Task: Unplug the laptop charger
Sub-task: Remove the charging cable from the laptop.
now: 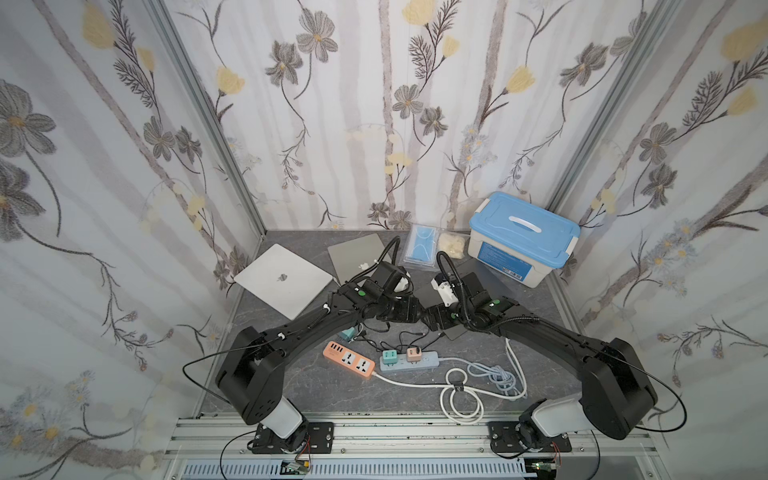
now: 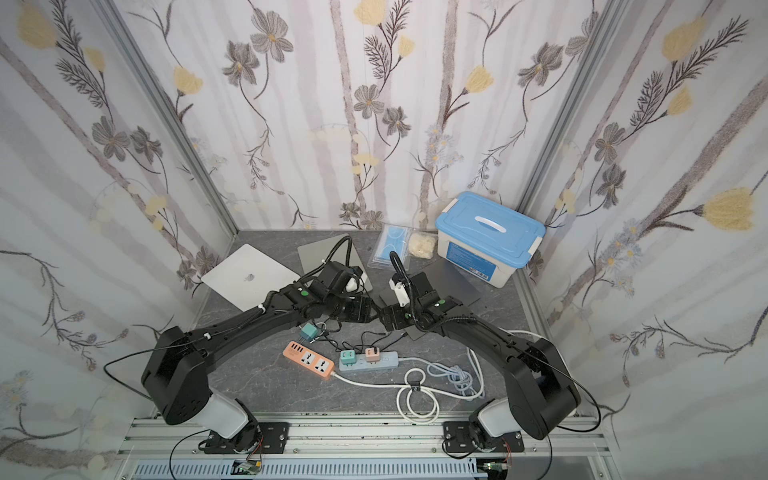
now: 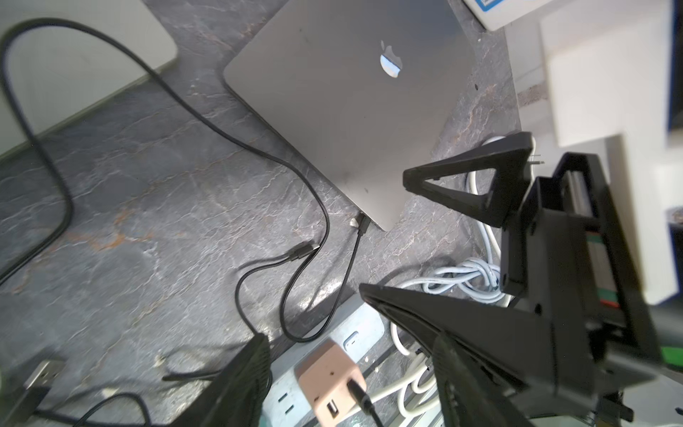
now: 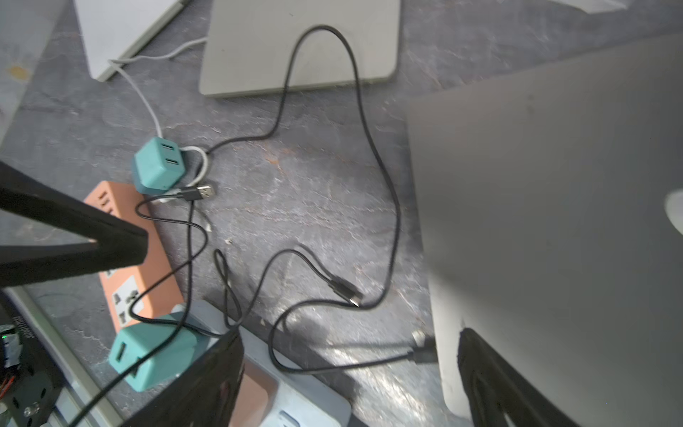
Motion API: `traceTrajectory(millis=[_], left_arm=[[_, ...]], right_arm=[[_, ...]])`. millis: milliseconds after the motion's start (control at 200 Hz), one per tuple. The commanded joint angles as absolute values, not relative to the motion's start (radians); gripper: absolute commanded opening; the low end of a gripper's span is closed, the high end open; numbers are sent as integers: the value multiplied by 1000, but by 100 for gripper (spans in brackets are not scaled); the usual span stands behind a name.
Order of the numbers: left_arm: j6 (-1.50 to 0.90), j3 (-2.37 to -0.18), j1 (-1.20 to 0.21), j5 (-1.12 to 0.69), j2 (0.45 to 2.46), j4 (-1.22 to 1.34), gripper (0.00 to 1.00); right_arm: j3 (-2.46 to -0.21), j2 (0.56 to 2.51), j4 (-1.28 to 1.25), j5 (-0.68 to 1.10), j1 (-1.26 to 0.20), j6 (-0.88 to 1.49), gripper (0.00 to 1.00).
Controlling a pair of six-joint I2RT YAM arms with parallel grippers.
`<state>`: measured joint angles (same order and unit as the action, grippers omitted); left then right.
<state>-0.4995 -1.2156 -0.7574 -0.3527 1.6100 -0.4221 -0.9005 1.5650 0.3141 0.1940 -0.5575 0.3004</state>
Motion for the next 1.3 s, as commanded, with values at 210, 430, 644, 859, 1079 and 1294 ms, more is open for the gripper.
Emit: traceTrajectory(millis=[210,430,644,859,1079,1294], left_arm=[[-433,-1358,-821,-410,1861,-401,73],[-384,-1444,-865,-372,1974,-452,73],[-380,-1470,-887,-312,2019,-525,72],[-362,-1477,-901,-290,2049,-541,71],[-360,-1472,-902,-278,2078,-545,63],[-362,-1460,-903,-286,2074,-547,44]], right_arm=[[-730,1377,256,212,-380,390,97],[-725,1397,308,183,-359,399,97],[-671,1381,365,161,-375,439,97],[-645,1425,370,127,-438,475,98],[-663,1523,342,87,-493,484,98],[-681,1561,360,4,-498,470,99]])
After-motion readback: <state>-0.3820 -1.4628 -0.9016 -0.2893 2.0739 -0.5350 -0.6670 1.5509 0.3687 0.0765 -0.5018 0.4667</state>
